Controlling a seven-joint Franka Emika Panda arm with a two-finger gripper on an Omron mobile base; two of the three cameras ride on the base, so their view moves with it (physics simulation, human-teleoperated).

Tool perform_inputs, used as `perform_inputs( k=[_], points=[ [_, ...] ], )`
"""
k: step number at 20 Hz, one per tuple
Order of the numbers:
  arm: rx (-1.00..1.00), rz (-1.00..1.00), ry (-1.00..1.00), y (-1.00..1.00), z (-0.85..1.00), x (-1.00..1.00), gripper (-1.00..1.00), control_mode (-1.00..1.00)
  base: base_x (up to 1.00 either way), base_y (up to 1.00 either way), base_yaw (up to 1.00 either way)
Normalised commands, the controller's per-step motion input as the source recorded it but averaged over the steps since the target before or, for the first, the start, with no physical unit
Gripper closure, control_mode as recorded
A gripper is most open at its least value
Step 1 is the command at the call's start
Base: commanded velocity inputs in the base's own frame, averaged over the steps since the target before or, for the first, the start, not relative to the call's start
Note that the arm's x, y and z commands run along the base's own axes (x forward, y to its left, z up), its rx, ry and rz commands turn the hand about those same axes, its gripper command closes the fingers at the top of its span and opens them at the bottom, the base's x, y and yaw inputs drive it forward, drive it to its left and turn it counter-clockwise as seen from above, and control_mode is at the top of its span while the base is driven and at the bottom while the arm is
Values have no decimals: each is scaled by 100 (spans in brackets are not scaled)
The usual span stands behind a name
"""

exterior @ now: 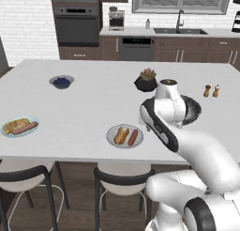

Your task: Place one bun and one sausage from the bowl on each plate.

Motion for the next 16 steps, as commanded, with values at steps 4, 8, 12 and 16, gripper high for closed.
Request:
perform_inputs(
  k=[4, 8, 12, 16],
  points=[
    [-2, 4, -36, -20, 98, -41, -100, -100, 0, 0, 0],
    [-2, 6, -32, -20, 94, -41, -100, -100, 0, 0, 0],
    [-1, 6, -23, -11, 89, -41, -100, -100, 0, 0, 0],
    [-1, 5, -15, -9, 81, -32, -100, -100, 0, 0, 0]
  ],
)
